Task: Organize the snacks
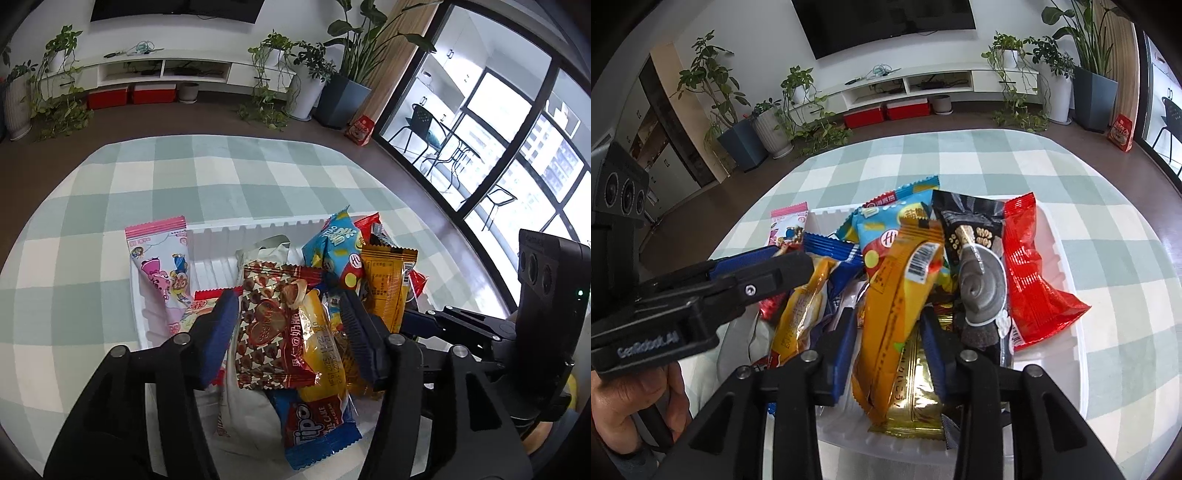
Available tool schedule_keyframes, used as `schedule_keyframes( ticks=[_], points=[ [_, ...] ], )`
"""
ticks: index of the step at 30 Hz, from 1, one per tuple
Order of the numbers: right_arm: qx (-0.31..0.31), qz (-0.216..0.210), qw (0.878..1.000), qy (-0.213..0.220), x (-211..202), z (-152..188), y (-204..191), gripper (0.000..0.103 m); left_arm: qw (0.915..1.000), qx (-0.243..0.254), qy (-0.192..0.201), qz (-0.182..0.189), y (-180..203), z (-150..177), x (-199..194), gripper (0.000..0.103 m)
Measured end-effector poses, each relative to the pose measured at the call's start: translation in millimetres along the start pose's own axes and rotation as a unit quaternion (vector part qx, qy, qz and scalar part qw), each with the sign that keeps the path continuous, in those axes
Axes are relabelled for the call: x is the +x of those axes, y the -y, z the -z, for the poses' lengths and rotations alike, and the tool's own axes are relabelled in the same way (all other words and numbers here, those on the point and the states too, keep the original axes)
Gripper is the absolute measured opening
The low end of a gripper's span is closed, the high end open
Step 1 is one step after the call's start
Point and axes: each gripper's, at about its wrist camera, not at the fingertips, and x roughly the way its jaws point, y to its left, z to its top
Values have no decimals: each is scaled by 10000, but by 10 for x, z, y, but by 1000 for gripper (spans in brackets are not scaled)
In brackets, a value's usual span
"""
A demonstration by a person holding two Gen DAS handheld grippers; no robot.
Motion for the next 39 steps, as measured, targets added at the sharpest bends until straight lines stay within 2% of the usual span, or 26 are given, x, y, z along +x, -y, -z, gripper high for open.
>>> schedule_keyframes(
  ticks=[2,7,10,12,14,18,19,21,23,28,31,33,36,39],
  points=[
    [-12,9,10000,37,-21,-3,2,40,10000,43,20,-78,36,-3,-7,63],
    [-17,16,9999,154,-125,-8,4,42,9999,-34,72,-106,52,11,-73,64],
    [-36,29,9995,299,-237,-5,-8,55,9997,-91,153,-161,65,20,-178,75],
    [-23,-16,9990,452,-354,7,-9,67,9993,-72,282,-252,106,28,-309,80],
    [-54,-63,9975,705,-530,33,-12,76,9980,-35,486,-392,163,58,-485,101],
    [-167,-28,9909,1332,-923,147,-49,101,9907,108,1176,-673,320,232,-932,103],
    [-163,-52,9896,1426,-1005,170,-54,103,9883,224,1268,-820,384,294,-1022,103],
    [-174,-134,9878,1542,-1183,239,-59,103,9814,495,1532,-1048,540,452,-1209,103],
    [-136,-104,9863,1643,-1355,303,-47,103,9748,648,1820,-1116,680,628,-1396,103],
    [42,-39,9819,1893,-1734,494,15,103,9736,519,1885,-1177,913,964,-1709,103],
    [47,93,9806,1957,-1898,596,20,103,9678,468,1927,-1551,1090,1084,-1864,103],
    [89,76,9788,2045,-2027,667,35,103,9605,462,1993,-1885,1210,1143,-1966,103],
    [105,115,9760,2172,-2179,746,42,103,9436,247,2080,-2564,1319,1198,-2103,103],
    [37,144,9728,2312,-2327,838,27,103,9298,168,2326,-2847,1411,1267,-2257,103]
  ],
)
